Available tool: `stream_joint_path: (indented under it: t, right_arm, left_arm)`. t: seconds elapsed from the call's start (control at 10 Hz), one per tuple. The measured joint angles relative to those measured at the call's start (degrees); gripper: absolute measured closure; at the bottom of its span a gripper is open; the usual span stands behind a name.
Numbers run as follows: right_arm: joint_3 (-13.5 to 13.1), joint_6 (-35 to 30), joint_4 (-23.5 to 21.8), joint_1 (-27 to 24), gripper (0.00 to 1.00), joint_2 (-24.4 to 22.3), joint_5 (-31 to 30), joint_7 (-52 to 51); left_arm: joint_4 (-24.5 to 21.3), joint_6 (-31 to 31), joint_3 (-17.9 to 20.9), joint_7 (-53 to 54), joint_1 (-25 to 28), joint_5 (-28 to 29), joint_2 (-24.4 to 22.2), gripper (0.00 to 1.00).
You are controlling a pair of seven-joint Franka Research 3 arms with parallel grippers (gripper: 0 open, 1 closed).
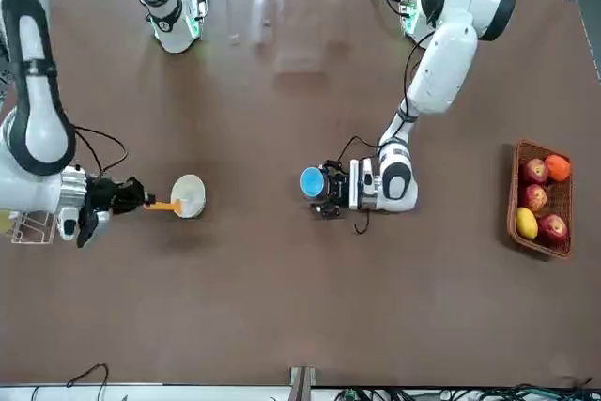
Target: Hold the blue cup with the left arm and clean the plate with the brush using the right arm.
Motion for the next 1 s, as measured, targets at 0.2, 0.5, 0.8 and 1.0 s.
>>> stream_joint_path:
  t: [0.2, 0.5, 0.8, 1.0]
  right_arm:
    - [0.1, 0.0, 5.2, 7.3, 0.96, -0.7, -6.3, 0.3]
    - [-0.2, 6.4, 9.0, 20.8, 0.96, -0.9, -15.9, 0.9]
    - [-2.0, 12.2, 9.0, 33.1, 0.96, -0.6, -21.3, 4.1]
    - [-3.9, 13.4, 9.5, 40.2, 0.96, 0.5, -24.9, 6.5]
  left_arm:
    - [0.0, 0.0, 0.5, 0.0, -0.7, -0.7, 0.0, 0.02]
    - [0.1, 0.0, 0.7, 0.1, -1.3, -1.4, 0.2, 0.18]
    - [0.1, 0.0, 0.8, 1.5, -1.5, -2.1, 0.3, 0.27]
    - [0.1, 0.0, 0.9, 1.6, -1.5, -2.1, 0.3, 0.25]
